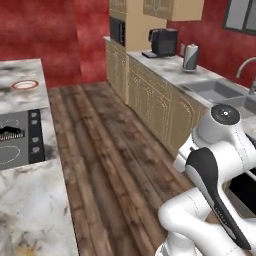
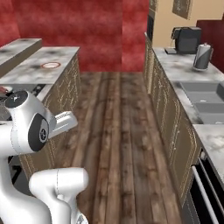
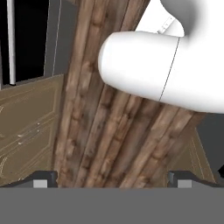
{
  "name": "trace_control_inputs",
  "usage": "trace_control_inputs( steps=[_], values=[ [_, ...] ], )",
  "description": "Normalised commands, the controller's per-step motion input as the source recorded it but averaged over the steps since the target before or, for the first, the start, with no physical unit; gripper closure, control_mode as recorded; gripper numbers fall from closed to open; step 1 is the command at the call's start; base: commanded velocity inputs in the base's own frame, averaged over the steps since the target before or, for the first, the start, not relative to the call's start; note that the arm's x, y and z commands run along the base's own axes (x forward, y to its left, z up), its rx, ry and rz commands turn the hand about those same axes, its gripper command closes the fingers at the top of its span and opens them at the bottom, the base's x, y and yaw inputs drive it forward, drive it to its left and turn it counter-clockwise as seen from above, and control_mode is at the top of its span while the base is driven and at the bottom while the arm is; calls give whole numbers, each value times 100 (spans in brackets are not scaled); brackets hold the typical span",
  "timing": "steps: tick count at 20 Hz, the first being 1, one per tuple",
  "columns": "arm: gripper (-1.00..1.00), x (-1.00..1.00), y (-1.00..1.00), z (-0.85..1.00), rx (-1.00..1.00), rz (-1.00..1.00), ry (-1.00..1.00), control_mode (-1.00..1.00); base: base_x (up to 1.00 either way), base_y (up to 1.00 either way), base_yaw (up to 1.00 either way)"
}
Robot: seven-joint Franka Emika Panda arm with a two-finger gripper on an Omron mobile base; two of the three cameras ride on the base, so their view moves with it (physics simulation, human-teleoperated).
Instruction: Place the cold items (corn and cucumber) from the fridge in one tupperware on the dining counter. Place the warm items (kebab skewer and hot dog) in the stove area in another tupperware.
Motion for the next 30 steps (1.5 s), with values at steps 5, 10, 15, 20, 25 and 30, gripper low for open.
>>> trace_control_inputs(
  steps=[5,10,15,20,25,30],
  values=[
    [-100,0,0,0,0,0,0,100,100,54,0],
    [-100,0,0,0,0,0,0,100,100,80,-1],
    [-100,0,0,0,0,0,0,100,98,75,-6],
    [-100,0,0,0,0,0,0,100,96,73,-7],
    [-100,0,0,0,0,0,0,100,100,72,15],
    [-100,0,0,0,0,0,0,100,100,11,40]
  ],
)
